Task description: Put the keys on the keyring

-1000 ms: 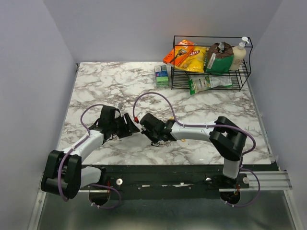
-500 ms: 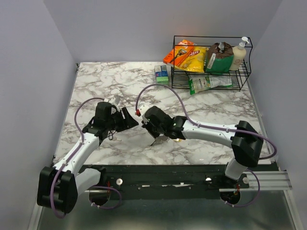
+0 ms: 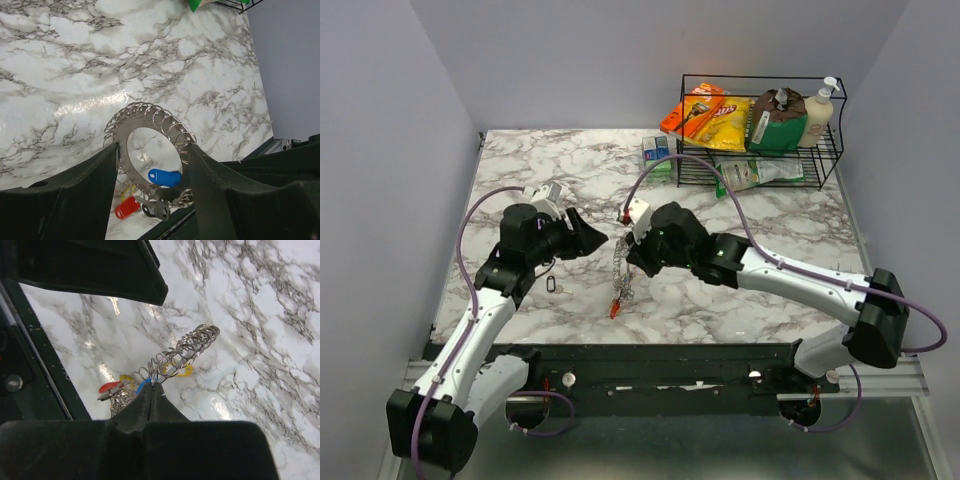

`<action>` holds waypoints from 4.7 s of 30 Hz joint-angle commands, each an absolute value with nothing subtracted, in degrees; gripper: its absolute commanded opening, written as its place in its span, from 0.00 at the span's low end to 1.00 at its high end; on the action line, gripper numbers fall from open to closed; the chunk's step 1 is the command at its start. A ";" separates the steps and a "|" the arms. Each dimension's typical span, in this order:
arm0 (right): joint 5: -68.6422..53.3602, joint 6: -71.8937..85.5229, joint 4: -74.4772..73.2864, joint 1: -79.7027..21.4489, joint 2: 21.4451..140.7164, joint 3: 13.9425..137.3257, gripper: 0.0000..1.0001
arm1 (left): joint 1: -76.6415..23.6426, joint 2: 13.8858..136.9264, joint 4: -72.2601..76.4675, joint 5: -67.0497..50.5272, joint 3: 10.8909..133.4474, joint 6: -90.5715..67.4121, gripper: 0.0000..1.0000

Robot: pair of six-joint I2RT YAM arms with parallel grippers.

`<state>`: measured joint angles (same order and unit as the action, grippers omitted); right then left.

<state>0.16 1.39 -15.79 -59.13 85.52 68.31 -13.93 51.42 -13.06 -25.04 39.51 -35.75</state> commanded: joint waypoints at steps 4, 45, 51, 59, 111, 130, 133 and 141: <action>-10.89 1.49 -8.79 -54.94 76.30 67.50 0.01 | -13.62 48.87 -11.60 -33.04 45.26 -34.63 0.66; -49.66 15.47 5.62 -42.89 68.47 67.50 0.01 | -22.59 52.91 9.25 -61.61 52.64 -39.03 0.49; -50.18 15.73 6.06 -42.80 68.47 67.41 0.01 | -22.76 52.82 7.47 -61.08 53.00 -36.91 0.41; -50.71 16.00 6.42 -42.80 68.73 67.59 0.01 | -23.47 53.52 7.21 -60.82 53.44 -36.56 0.17; -47.46 5.36 -13.27 -40.61 73.21 75.50 0.82 | -31.90 63.90 -53.00 -40.78 85.43 3.69 0.00; -47.90 6.42 -12.83 -40.61 74.71 75.06 0.83 | -33.75 64.95 -50.80 -42.19 85.78 2.37 0.00; -48.25 6.77 -12.66 -40.69 75.06 74.97 0.83 | -34.01 65.04 -50.54 -42.19 85.87 2.20 0.00; -48.69 6.94 -12.22 -40.69 75.50 74.71 0.83 | -34.54 65.04 -49.66 -42.10 85.96 1.67 0.00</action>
